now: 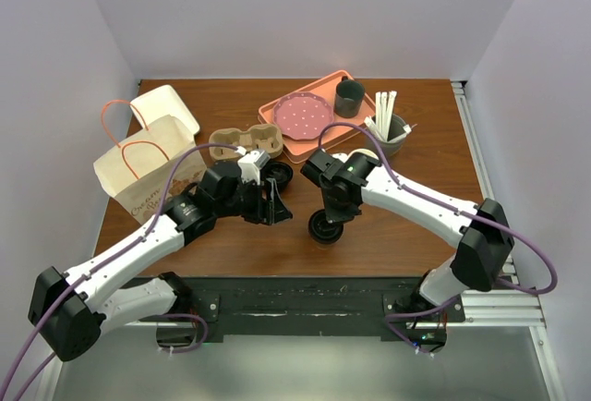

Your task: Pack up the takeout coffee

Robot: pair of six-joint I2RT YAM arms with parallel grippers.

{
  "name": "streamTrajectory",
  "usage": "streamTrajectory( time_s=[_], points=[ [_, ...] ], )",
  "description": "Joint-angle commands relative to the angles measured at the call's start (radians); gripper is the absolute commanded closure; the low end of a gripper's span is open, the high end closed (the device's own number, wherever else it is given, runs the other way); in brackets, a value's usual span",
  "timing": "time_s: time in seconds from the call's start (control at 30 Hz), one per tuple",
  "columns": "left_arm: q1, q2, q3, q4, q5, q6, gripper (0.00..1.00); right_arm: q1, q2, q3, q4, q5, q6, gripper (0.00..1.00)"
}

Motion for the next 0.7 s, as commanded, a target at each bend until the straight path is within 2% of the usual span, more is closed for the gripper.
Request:
streamTrajectory(
  time_s=[0.0,0.13,0.4,0.67],
  points=[
    [0.005,-0.029,-0.013,0.01,-0.017,0.017,0.36,0.004,0.014,-0.01,0.018,0.044,-0.011,1.0],
    [0.005,-0.04,-0.05,0.029,-0.013,0.012,0.36,0.004,0.009,-0.021,0.021,0.056,-0.003,1.0],
    [0.005,-0.003,-0.136,0.167,0.076,-0.029,0.37,0.004,0.009,-0.049,0.033,0.061,0.015,1.0],
    [0.003,0.077,-0.109,0.225,0.09,-0.026,0.38,0.004,-0.031,-0.02,0.026,0.067,0.029,0.8]
  ],
)
